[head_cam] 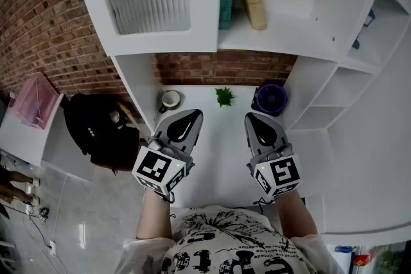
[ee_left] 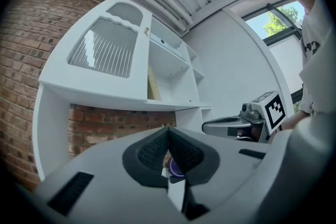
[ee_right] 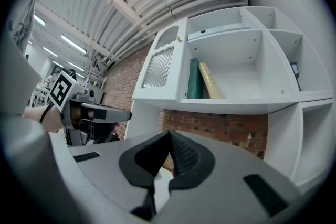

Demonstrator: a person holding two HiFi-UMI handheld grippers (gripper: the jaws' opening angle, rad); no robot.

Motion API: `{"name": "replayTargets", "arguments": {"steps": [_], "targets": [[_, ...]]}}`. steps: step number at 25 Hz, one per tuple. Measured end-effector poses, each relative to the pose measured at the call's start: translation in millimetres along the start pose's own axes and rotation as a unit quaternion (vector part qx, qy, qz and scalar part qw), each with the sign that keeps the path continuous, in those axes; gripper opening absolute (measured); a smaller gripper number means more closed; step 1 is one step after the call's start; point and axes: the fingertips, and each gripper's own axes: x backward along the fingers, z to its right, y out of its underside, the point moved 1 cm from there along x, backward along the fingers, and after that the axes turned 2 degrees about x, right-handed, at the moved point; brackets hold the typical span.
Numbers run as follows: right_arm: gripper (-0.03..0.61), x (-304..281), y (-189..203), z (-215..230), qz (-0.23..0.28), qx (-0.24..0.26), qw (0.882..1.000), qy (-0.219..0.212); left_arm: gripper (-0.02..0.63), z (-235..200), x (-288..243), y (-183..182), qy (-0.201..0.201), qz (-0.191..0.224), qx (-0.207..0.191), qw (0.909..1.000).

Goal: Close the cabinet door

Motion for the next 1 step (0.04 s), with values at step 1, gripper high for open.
{"name": "replayTargets", "arguments": {"steps": [1], "targets": [[0.012,-0.6,0.4,-1.6,-0.002,0.003,1.000,-0.001,0.014,-0.7,0.8,0.8,-0.001,-0.001,0.000,1.0000]]}}
